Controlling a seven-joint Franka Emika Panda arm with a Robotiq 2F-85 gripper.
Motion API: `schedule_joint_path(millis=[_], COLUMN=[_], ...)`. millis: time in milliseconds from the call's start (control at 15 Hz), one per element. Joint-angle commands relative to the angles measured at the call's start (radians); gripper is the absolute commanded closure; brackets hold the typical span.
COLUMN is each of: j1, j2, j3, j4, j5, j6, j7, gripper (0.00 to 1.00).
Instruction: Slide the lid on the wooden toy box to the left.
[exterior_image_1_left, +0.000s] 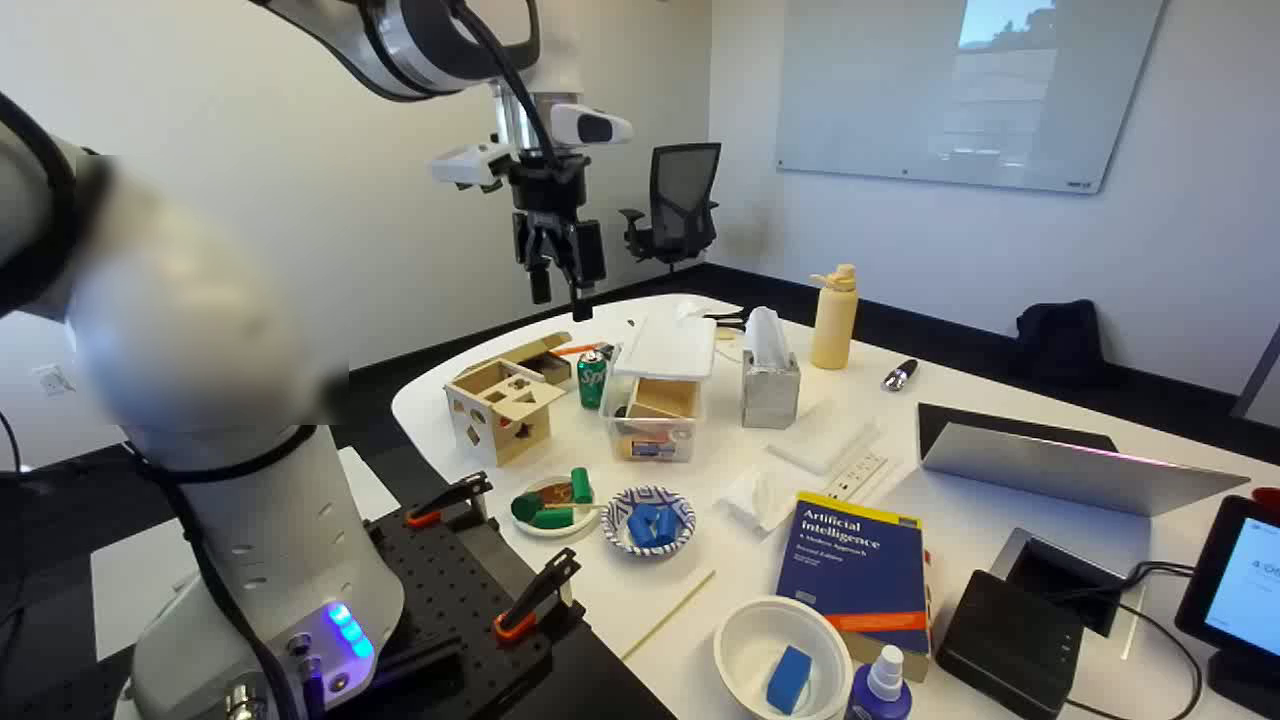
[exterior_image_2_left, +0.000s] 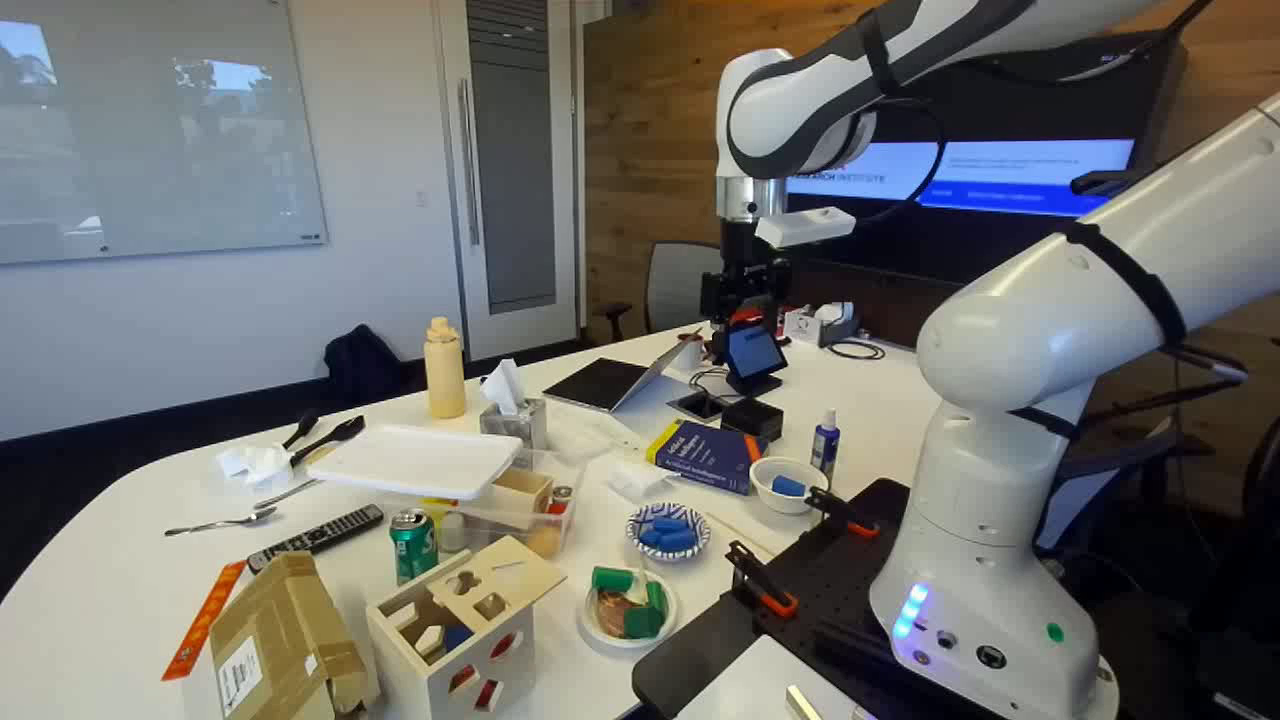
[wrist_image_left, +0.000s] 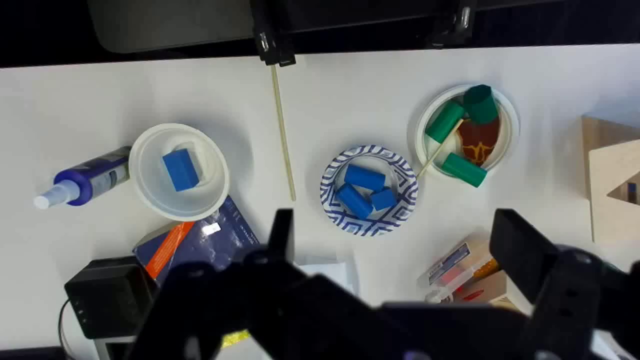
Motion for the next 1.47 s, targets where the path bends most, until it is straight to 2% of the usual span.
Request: schedule_joint_path(millis=[0, 200, 467, 600, 733, 933, 1133, 1400], j1=[0.002, 0.003, -0.007, -0.039, -0.104, -0.172, -0.178, -0.082], j2=[0.001, 0.149, 0.380, 0.503, 0.599, 0.736, 0.860, 1.040], j3=[-0.002, 0.066, 0.234, 0.332, 0.432, 0.506, 0.476, 0.351], j4=[0.001, 0.026, 0.070, 0.104, 0.129, 0.134, 0.157, 0.263], j5=[-0.002, 0.034, 0.020, -0.003, -0.046, -0.129, -0.278, -0.556], j6=[-0.003, 0.155, 0.411, 0.494, 0.536, 0.625, 0.727, 0.781], j7=[0.001, 0.158, 0.462, 0.626, 0.795, 1.050, 1.297, 1.622], gripper=[0.00, 0.00, 0.00, 0.00, 0.00, 0.00, 0.00, 0.00])
